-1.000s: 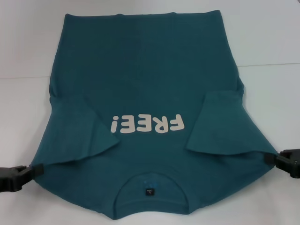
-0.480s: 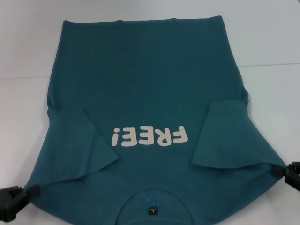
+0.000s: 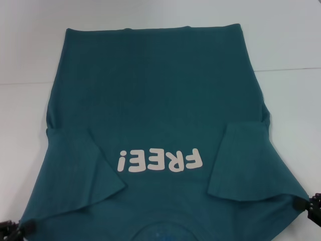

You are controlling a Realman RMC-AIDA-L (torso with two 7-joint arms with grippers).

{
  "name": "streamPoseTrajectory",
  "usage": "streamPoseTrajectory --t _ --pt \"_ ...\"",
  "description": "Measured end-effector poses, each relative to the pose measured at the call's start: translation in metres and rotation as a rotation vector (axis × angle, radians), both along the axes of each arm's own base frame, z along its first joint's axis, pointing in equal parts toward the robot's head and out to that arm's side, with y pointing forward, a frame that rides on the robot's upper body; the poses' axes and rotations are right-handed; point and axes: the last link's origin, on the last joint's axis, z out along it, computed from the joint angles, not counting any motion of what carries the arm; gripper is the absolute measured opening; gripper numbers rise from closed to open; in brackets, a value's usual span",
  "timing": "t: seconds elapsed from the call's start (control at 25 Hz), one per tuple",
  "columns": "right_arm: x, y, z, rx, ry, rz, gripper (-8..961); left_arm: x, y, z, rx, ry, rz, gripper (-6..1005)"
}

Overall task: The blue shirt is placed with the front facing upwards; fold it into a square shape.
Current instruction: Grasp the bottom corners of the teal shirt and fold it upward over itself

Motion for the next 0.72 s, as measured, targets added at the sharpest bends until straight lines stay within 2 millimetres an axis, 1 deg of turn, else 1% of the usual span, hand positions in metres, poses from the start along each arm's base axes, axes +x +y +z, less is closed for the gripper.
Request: streamPoseTrajectory --t 0.32,0.52,0.72 --pt "-0.002 -0.011 -0.001 0.000 0.026 0.028 39 -0.003 -0.024 0.002 0.008 -0.012 -0.022 48" --pt "0.001 -0.018 -0.001 0.006 0.011 0.044 39 -0.001 -0.031 0.006 0.032 -0.016 -0.063 48" --pt "0.003 -0.034 0.001 0.002 0.016 0.070 39 0.002 -0.034 0.003 0.028 -0.015 -0.099 49"
